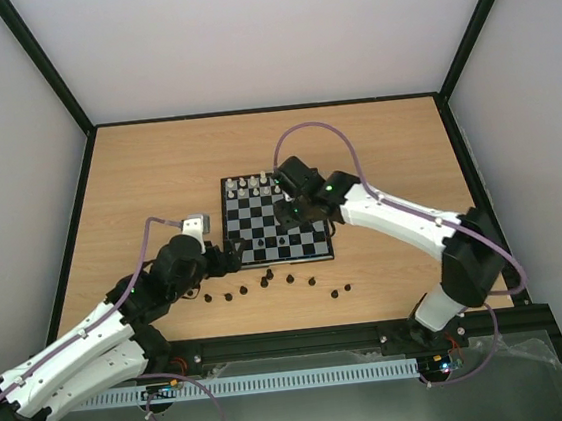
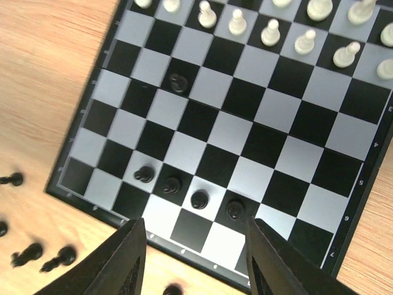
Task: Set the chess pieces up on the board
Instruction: Pick up the chess piece from the chessboard.
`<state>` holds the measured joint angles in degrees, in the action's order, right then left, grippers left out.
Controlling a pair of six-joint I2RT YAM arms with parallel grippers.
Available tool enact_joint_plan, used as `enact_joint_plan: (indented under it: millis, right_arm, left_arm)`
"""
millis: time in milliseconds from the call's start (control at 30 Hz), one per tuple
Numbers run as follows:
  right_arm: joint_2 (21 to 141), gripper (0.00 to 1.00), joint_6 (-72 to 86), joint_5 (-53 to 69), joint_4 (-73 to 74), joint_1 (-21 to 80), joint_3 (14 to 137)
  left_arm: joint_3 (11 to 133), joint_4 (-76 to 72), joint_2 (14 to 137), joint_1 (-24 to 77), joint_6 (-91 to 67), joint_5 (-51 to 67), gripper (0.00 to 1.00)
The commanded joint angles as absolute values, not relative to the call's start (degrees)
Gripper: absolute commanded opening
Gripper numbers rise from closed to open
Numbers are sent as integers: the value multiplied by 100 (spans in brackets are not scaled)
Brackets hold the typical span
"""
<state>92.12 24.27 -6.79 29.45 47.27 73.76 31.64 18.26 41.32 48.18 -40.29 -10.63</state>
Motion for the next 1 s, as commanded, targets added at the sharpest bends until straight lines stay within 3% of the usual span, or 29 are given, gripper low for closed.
enact_joint_plan:
  millis: [0,300,400,500,967]
  right_arm:
    - [8540,48,2397,-326,2693,4734,6995]
    - [7605,66,2440,-293,2320,4722,6315]
    - [7331,78,2457,-390,2235,4726,6060]
    - [7082,99,2484,-555,2149,4725,5856]
    - [6292,99,2637,-968,1674,4674,4980]
  left_arm:
    - [3457,1924,4231,4790,-3969,-1250,99]
    - [3771,1971,4844,4797,-3887,-1449,99]
    - [3919,2044,5103,4796,-3870,-1615,100]
    - [4146,2164,5391,4797,-3822,-1790,99]
    - [5536,2433,7466,4219,-3433,-1957,99]
